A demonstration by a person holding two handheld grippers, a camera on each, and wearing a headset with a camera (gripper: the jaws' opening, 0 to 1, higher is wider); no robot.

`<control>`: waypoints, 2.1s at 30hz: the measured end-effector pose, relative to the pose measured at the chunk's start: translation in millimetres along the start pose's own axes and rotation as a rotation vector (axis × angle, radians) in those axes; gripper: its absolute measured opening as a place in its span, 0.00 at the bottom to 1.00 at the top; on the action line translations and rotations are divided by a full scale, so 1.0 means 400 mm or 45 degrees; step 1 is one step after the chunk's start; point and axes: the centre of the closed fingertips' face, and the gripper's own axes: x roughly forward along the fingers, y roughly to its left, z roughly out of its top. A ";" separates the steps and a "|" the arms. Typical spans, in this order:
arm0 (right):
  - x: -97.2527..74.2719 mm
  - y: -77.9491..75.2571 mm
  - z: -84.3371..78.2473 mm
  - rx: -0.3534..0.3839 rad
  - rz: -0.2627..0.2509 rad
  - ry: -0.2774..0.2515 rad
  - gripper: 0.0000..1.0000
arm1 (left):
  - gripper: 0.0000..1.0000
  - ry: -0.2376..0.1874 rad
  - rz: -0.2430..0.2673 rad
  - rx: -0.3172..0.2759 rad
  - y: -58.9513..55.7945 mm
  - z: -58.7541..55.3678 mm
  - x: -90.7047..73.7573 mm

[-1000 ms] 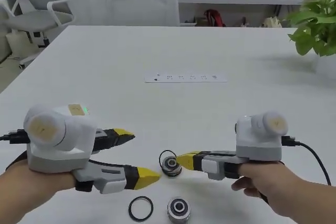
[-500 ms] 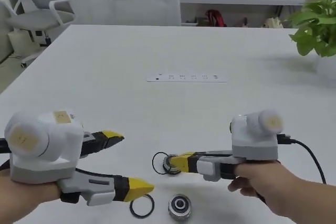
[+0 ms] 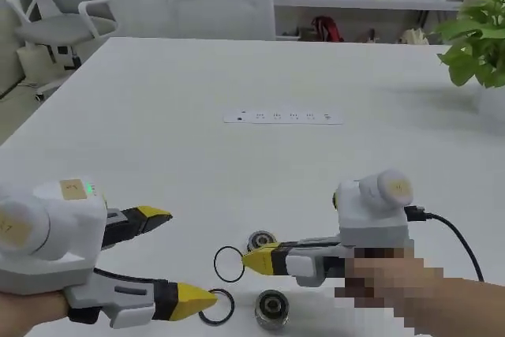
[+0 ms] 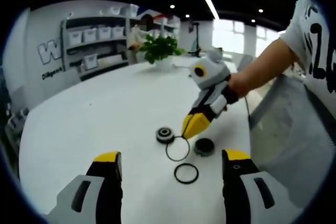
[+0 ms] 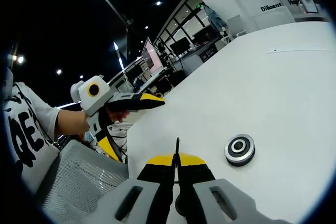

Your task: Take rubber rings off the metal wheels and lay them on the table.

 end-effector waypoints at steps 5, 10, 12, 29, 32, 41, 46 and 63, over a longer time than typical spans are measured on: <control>0.016 0.018 -0.018 0.020 0.033 0.038 0.00 | 0.80 0.007 0.011 -0.004 -0.001 -0.013 -0.012; 0.027 0.032 -0.034 0.045 0.064 0.069 0.00 | 0.80 0.008 0.020 -0.003 0.004 -0.015 -0.020; 0.029 0.035 -0.040 0.051 0.072 0.083 0.00 | 0.80 0.004 0.023 -0.008 0.005 -0.014 -0.022; 0.042 0.038 -0.083 0.118 0.093 0.170 0.00 | 0.80 0.031 0.018 -0.010 -0.007 -0.034 -0.026; 0.048 0.037 -0.086 0.121 0.089 0.174 0.00 | 0.80 0.034 0.020 -0.013 -0.009 -0.035 -0.027; 0.059 0.018 -0.091 0.072 0.040 0.203 0.00 | 0.80 0.048 0.021 -0.017 -0.011 -0.044 -0.032; 0.057 0.002 -0.097 -0.021 -0.010 0.231 0.00 | 0.80 0.051 0.024 -0.019 -0.007 -0.045 -0.031; 0.027 -0.010 -0.072 -0.169 -0.040 0.209 0.12 | 0.79 0.059 0.019 -0.013 0.000 -0.037 -0.023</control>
